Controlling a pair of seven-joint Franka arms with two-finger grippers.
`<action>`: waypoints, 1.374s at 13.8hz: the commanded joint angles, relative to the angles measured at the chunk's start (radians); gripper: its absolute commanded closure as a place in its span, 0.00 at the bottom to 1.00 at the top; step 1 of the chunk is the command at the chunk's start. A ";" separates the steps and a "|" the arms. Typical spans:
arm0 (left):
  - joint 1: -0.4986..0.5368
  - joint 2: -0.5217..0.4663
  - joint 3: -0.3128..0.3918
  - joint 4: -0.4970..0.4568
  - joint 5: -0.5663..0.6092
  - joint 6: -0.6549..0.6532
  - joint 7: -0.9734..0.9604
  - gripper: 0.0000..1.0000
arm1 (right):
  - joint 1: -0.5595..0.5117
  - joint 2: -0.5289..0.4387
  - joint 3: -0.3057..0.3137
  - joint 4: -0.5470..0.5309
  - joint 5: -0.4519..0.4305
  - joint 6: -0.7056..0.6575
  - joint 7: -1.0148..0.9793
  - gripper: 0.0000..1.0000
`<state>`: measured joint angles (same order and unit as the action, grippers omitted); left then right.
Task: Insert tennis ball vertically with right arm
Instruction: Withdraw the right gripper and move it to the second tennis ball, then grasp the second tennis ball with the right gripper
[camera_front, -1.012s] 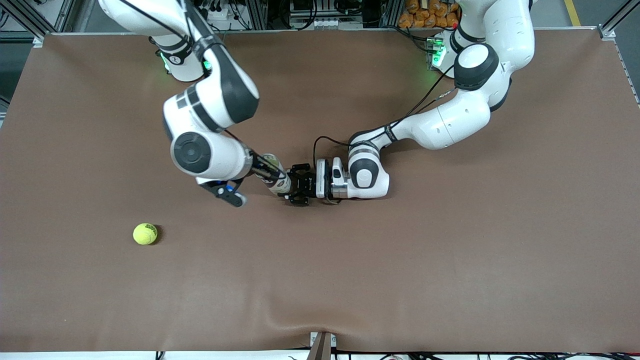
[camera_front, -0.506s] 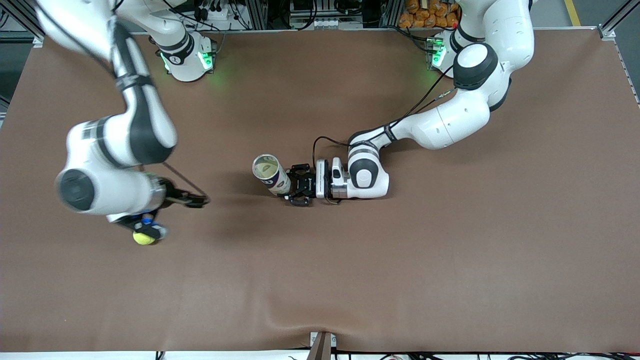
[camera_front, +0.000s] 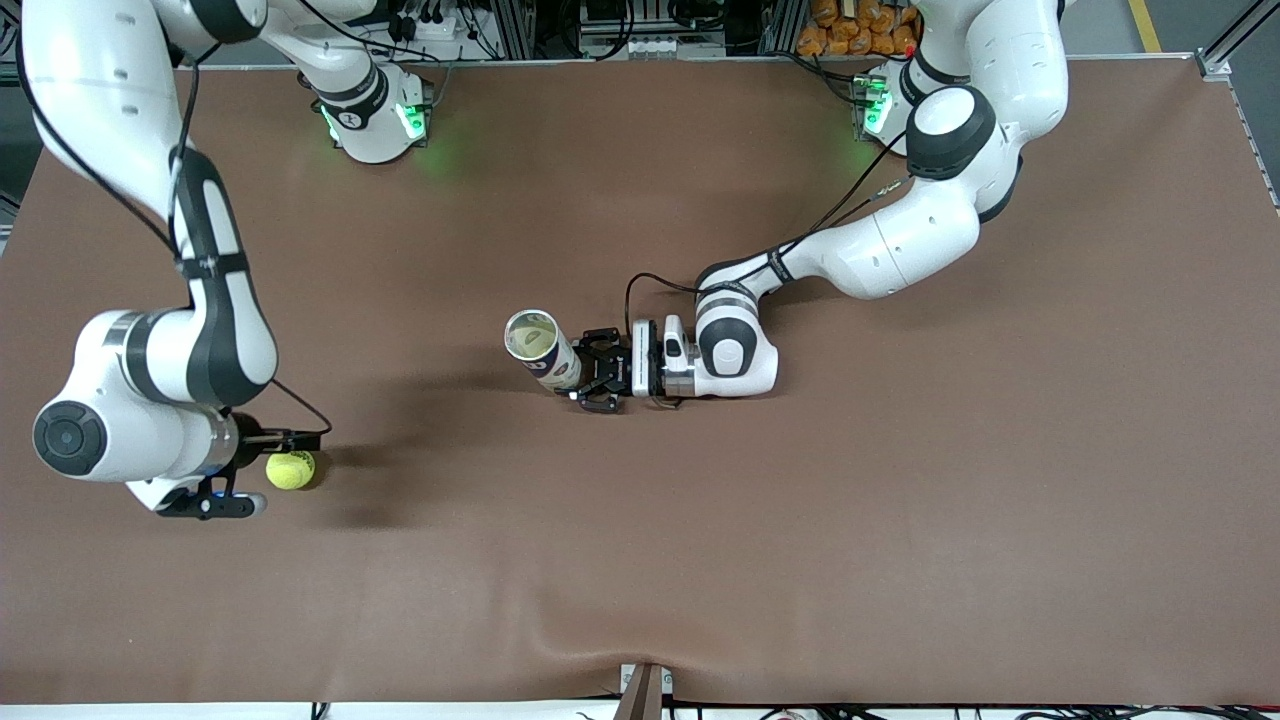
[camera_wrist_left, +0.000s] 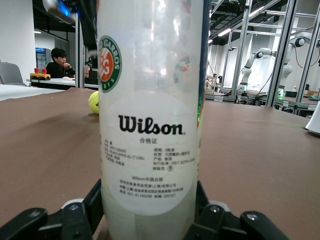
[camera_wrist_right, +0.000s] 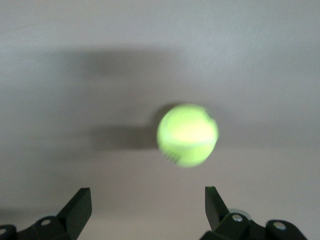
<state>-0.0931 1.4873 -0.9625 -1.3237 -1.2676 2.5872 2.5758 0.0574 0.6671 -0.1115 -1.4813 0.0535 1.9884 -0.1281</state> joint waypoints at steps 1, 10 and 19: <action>-0.022 -0.007 0.022 0.020 -0.041 -0.027 0.030 0.41 | -0.053 0.093 0.021 0.041 -0.058 0.142 -0.128 0.00; -0.020 -0.012 0.022 0.018 -0.042 -0.027 0.033 0.41 | -0.071 0.131 0.024 0.027 0.031 0.101 -0.099 0.00; -0.020 -0.019 0.022 0.018 -0.056 -0.027 0.033 0.41 | -0.129 0.132 0.024 -0.033 0.029 -0.018 -0.145 0.00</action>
<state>-0.0955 1.4869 -0.9615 -1.3180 -1.2807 2.5844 2.5809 -0.0425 0.7988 -0.1024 -1.5127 0.0719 2.0230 -0.2492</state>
